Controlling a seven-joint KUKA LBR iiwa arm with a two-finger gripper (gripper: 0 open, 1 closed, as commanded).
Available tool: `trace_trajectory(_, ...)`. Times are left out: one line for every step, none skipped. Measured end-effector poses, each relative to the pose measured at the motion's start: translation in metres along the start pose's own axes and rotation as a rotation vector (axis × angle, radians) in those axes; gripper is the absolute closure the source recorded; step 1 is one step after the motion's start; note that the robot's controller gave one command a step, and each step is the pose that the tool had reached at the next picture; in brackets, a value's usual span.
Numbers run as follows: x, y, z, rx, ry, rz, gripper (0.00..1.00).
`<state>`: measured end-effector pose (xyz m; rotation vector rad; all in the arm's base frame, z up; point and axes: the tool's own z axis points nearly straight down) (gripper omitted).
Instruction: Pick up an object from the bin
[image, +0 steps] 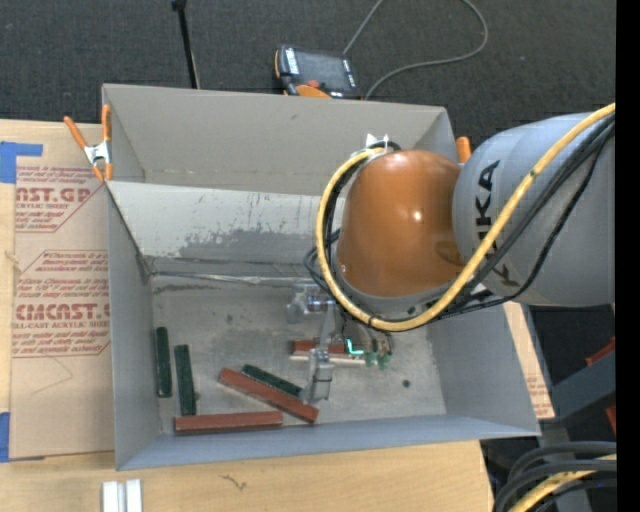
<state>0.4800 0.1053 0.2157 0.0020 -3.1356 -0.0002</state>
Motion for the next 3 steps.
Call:
trace_trajectory(-0.018,0.02,0.15,0.0,0.0,-0.011,0.0)
trace_trajectory(-0.019,0.02,0.143,-0.001,0.001,-0.011,1.0)
trace_trajectory(-0.01,0.018,0.009,-0.001,-0.015,-0.098,1.0)
